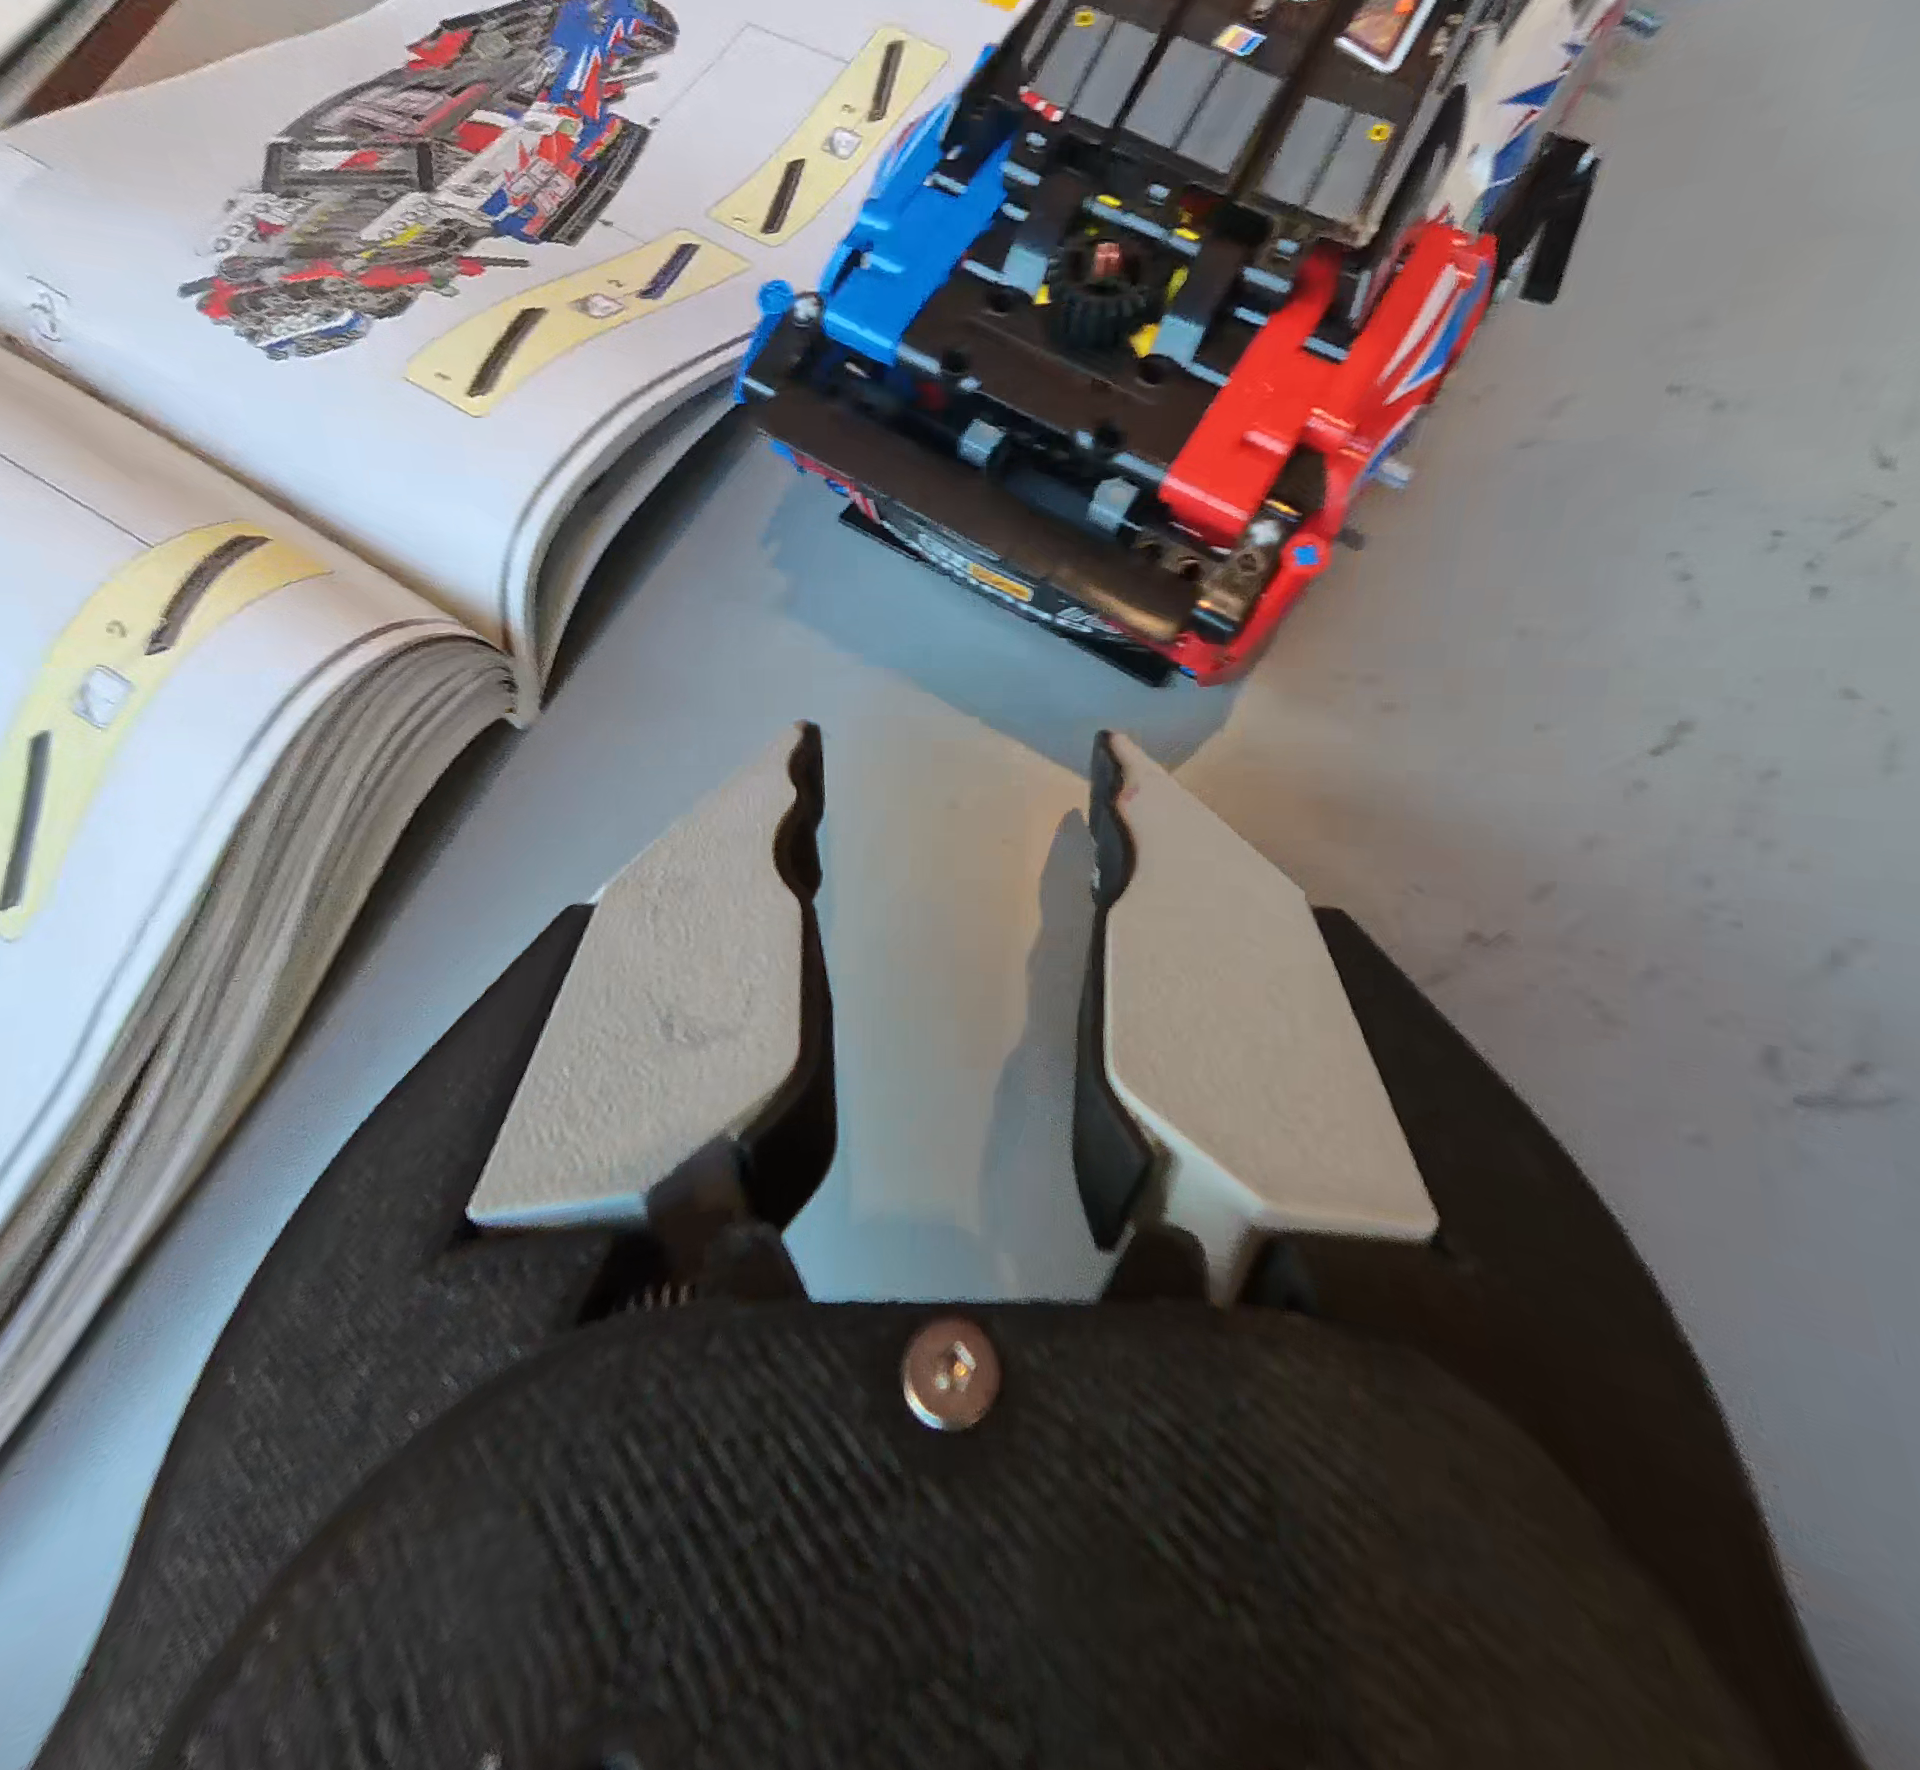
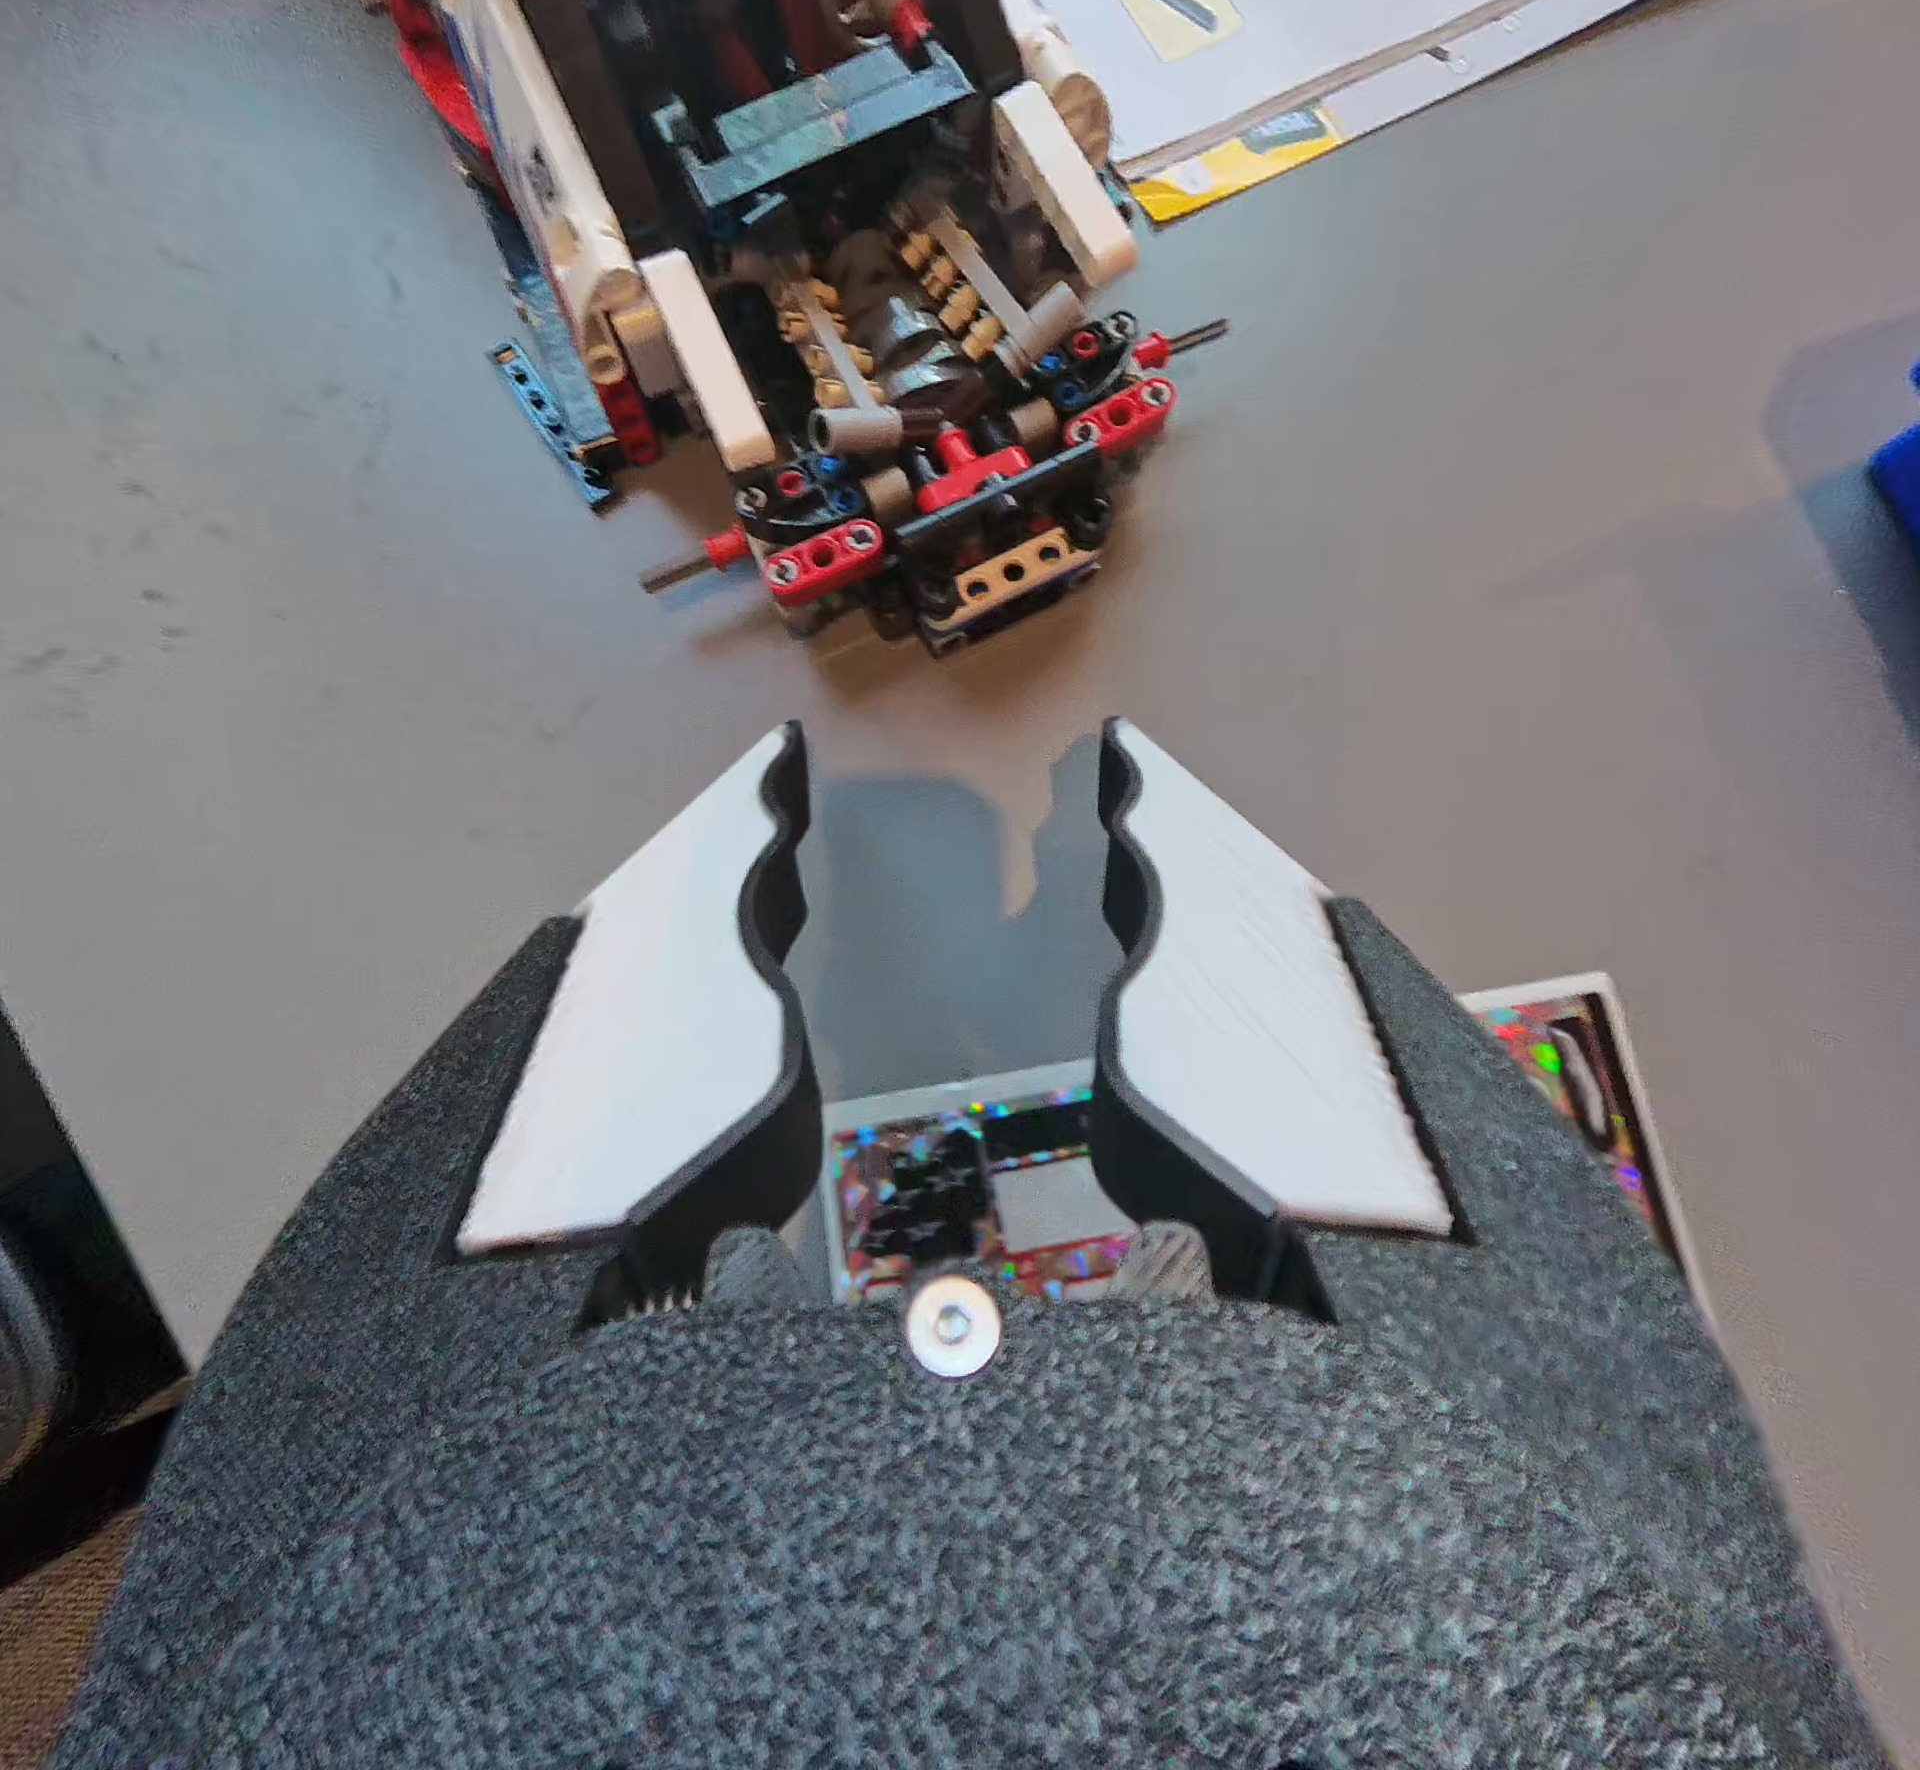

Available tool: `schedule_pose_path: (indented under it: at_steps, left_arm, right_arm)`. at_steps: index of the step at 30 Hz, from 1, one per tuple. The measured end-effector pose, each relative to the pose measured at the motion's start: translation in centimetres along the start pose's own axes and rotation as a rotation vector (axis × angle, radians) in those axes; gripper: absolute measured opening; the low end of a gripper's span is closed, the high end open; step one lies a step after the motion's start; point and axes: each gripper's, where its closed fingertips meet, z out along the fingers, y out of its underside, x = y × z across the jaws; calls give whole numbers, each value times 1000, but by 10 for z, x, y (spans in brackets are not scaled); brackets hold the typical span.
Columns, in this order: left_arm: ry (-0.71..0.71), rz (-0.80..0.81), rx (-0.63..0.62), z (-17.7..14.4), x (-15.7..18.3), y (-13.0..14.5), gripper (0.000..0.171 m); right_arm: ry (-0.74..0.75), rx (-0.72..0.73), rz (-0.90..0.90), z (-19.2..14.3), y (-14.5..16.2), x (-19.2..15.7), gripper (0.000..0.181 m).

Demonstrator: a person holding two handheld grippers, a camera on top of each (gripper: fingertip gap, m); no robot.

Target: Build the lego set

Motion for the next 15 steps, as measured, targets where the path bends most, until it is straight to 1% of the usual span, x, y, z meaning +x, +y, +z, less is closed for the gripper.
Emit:
schedule_pose_path:
  at_steps: [1,3,5,6,7,8,10,12,13,15]
  left_arm:
    - [8,3,-7,1,-4,-1,49]
    - [39,22,-23,9,-7,-4,49]
    - [62,78,-57,21,-5,-5,55]
    - [69,129,-75,26,-4,-4,59]
    - [67,185,-94,31,-3,-2,64]
    - [66,233,-117,35,-2,0,65]
    - [106,277,-106,39,7,-6,67]
    - [126,334,-113,39,13,-6,56]
    - [134,350,-111,39,15,-6,50]
    - [129,382,-87,38,20,-6,37]
  right_arm:
    - [22,-16,-10,1,0,8,50]
    - [28,-53,-34,8,-1,16,49]
    - [28,-92,-96,17,-1,22,49]
    - [3,-102,-132,21,-2,19,50]
    - [-35,-85,-159,23,-6,14,43]
    - [-68,-68,-174,24,-10,9,46]
    - [-139,-78,-164,29,-10,0,46]
    - [-142,-90,-160,33,-10,0,44]
    - [-134,-85,-153,33,-11,1,39]
    - [-128,-72,-139,33,-11,1,39]
